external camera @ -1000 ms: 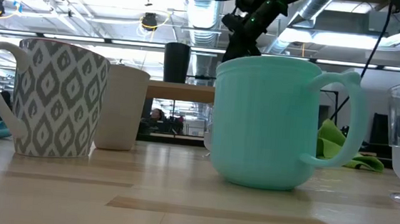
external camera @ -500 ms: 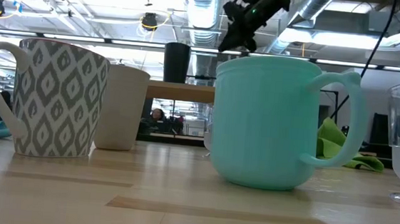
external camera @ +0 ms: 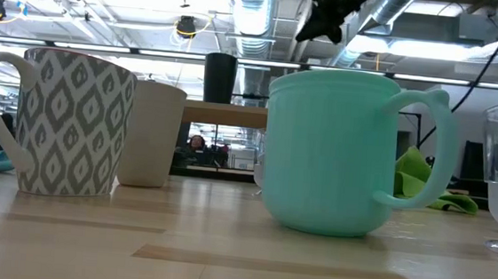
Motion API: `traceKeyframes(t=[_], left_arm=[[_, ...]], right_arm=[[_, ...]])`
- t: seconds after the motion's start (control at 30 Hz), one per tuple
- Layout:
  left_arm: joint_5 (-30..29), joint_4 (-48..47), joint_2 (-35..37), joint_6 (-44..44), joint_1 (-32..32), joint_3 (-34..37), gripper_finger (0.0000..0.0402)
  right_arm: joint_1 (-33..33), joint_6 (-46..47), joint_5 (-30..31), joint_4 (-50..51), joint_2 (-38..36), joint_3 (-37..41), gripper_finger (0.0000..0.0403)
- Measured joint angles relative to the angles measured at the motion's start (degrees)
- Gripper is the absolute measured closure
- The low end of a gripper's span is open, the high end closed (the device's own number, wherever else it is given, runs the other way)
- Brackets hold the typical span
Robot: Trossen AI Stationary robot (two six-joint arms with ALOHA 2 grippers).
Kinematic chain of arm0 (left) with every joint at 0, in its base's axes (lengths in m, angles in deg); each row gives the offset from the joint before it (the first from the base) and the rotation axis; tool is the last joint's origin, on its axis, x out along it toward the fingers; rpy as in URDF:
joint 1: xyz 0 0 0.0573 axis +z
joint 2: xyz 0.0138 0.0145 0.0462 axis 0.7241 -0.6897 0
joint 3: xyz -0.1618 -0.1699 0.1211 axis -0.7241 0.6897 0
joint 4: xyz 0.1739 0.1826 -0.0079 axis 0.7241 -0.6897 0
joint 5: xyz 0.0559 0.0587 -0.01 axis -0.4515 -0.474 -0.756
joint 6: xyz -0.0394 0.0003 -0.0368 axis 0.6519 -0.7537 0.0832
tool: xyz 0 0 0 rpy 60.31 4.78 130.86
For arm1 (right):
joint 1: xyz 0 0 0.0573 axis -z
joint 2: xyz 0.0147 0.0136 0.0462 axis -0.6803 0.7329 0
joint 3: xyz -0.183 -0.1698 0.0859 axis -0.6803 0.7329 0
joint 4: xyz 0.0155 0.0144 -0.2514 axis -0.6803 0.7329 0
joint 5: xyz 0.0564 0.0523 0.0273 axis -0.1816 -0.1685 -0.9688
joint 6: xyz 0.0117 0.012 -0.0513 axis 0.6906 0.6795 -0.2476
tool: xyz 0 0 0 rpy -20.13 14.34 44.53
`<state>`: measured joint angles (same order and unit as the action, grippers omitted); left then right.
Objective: Stack small to large cups/mugs on shelf
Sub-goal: Put the black cup on the shelf
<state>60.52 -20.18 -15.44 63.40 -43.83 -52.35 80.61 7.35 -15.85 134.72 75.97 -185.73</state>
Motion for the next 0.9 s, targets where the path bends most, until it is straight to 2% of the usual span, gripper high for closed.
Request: traceKeyframes(t=[0.1, 0.17, 0.3, 0.47, 0.6, 0.9], left_arm=[[-0.6, 0.0, 0.0, 0.1, 0.0, 0.0, 0.0141], [-1.0, 0.0, 0.0, 0.5, 0.0, 0.0, 0.0141], [-1.0, 0.0, 0.0, 0.6, 0.0, 0.0, 0.0141], [-1.1, 0.0, 0.0, 1.1, 0.0, 0.0, 0.0141], [-1.1, 0.0, 0.0, 1.1, 0.0, 0.0, 0.0141], [-1.0, 0.0, 0.0, 1.0, 0.0, 0.0, 0.0141]], right_arm=[[0.3, 2.8, -3.6, -9.6, -3.6, 9.9, 0.0397], [0.2, 4.6, -3.0, -17.3, -5.2, 16.1, 0.0397], [-2.4, 8.8, -1.6, -29.0, -4.1, 21.8, 0.0397], [-6.7, 11.4, -0.3, -36.3, 2.2, 22.2, 0.0397], [-7.5, 14.4, 0.6, -41.9, 7.6, 20.3, 0.0398], [-8.2, 17.4, 1.1, -42.9, 16.8, 12.3, 0.0397]])
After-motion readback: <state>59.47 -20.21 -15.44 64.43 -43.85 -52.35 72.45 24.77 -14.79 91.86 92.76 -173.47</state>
